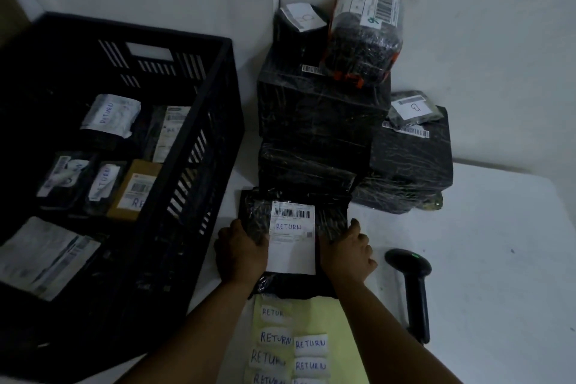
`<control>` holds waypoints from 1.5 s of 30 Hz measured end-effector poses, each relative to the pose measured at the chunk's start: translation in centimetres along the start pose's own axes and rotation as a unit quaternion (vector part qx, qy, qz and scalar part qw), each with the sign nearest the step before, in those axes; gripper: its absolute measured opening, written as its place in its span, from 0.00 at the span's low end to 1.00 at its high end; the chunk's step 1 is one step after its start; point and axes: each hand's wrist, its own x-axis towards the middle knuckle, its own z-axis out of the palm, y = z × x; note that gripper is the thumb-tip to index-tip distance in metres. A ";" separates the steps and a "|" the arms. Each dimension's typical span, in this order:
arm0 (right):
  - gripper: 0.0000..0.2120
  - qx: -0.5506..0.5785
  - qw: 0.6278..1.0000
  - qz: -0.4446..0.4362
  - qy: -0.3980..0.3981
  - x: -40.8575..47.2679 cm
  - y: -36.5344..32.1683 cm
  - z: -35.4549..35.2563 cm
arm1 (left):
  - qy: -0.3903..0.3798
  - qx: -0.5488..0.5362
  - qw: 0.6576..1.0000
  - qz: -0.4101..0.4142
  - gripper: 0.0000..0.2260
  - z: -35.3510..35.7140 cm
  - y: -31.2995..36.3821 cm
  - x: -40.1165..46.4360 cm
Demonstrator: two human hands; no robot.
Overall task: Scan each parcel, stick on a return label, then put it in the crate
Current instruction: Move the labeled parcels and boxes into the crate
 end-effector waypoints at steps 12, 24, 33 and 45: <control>0.07 0.257 0.964 -0.076 0.004 -0.3 0.0 -7.4 | -0.105 -0.314 0.942 -0.058 0.12 -3.5 0.7 -1.3; 0.08 0.525 0.839 -0.128 -0.064 -6.5 -5.2 -17.3 | 0.070 -0.212 0.945 0.240 0.15 -18.2 7.2 -6.2; 0.13 0.530 0.800 -0.227 -0.169 -11.8 -17.8 -16.7 | 0.106 -0.359 0.911 0.173 0.08 -31.1 3.4 -0.3; 0.25 0.240 0.910 -0.339 0.011 -14.4 -23.4 -5.8 | 0.137 -0.419 0.896 0.050 0.15 -36.7 -4.3 13.8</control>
